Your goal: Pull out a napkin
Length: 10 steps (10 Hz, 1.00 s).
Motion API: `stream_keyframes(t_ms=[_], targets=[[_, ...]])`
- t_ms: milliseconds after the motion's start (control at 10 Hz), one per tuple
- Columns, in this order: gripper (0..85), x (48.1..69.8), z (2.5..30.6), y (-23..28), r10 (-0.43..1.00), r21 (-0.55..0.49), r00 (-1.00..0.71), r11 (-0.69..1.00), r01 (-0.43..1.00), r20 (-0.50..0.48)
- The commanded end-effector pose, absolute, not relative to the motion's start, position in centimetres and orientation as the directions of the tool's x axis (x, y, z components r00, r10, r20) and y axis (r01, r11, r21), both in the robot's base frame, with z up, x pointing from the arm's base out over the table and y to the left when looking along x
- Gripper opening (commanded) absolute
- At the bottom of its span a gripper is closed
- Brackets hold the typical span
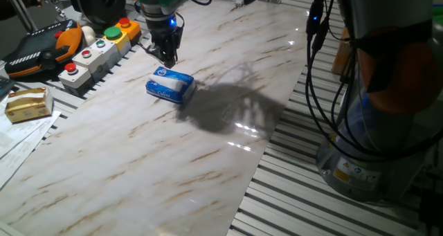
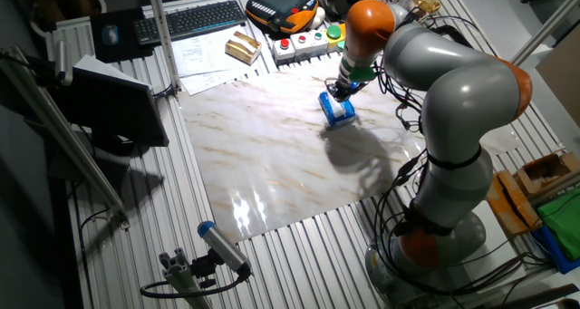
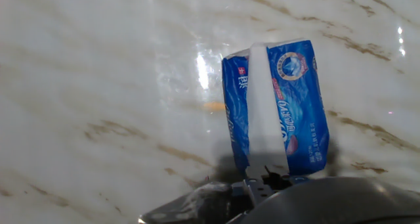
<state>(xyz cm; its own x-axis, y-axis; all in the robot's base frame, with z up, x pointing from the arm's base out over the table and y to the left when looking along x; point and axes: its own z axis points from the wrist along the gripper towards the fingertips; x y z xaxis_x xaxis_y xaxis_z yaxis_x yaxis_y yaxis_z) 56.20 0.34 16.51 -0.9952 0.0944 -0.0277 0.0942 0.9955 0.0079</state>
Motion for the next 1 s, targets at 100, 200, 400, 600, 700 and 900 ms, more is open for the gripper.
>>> stream_keyframes(t_ms=[100,200,400,600,700,900], targets=[[0.7,56.21,16.52,0.3,0.093,0.009,-0.996,0.996,0.093,-0.013],[0.7,56.21,16.52,0.3,0.096,0.0,-0.995,0.995,0.096,-0.011],[0.7,56.21,16.52,0.3,0.088,-0.029,-0.996,0.996,0.088,-0.005],[0.7,56.21,16.52,0.3,0.084,-0.049,-0.996,0.995,0.084,0.012],[0.7,56.21,16.52,0.3,0.08,-0.05,-0.997,0.996,0.079,0.014],[0.7,56.33,16.33,0.04,0.069,-0.045,-0.998,0.997,0.068,0.004]])
